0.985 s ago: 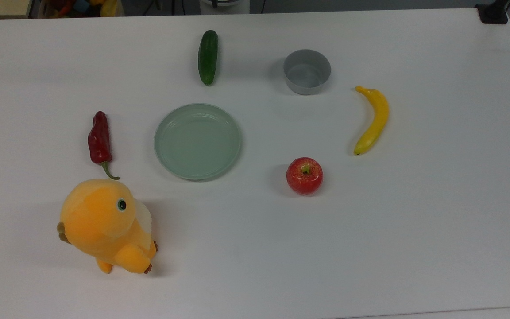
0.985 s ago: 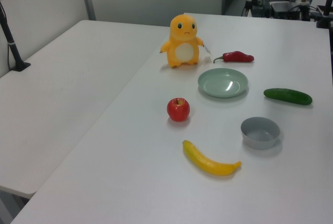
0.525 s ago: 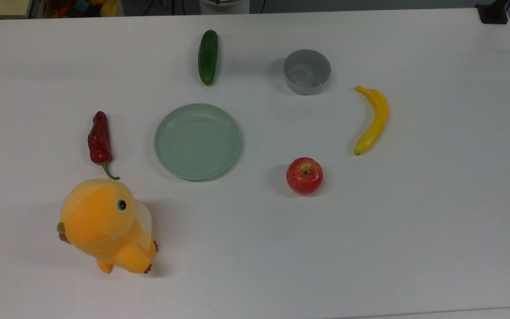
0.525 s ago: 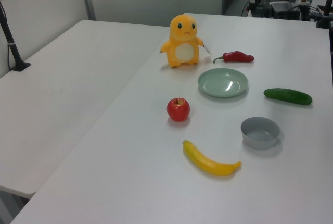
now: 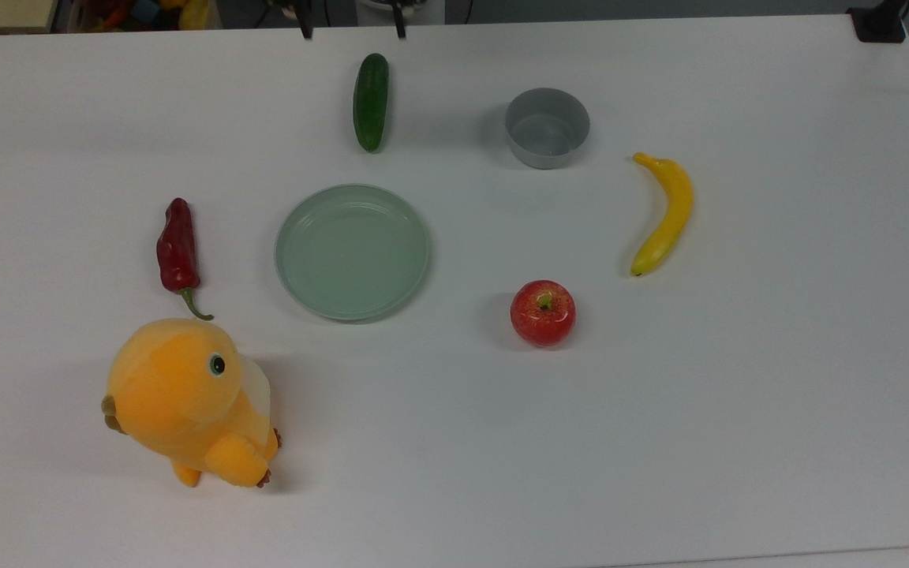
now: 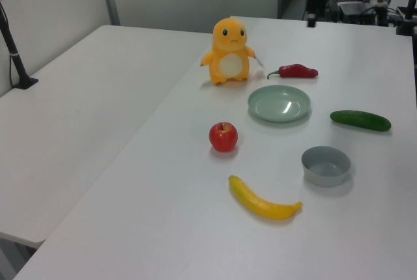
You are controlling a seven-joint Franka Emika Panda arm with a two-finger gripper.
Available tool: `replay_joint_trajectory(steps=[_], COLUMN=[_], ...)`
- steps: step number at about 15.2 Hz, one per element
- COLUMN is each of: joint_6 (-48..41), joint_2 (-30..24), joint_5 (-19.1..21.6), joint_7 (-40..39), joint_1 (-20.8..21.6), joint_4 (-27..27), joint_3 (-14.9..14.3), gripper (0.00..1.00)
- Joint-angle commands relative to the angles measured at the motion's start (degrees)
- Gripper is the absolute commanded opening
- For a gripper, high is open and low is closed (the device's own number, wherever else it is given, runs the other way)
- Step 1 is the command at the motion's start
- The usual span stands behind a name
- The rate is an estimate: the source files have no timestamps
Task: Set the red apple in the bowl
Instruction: 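Move the open gripper over the red apple and lower it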
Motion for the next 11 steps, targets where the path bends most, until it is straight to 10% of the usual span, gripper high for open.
replay_joint_trajectory(steps=[1,11], joint_6=[13.72,33.25], joint_2=[4.04,15.02], joint_5=[0.53,-0.35], joint_7=[2.58,2.58], joint_1=[1.75,1.92], joint_4=[-1.15,-0.71], joint_3=[1.91,9.21], gripper=[1.0,1.0])
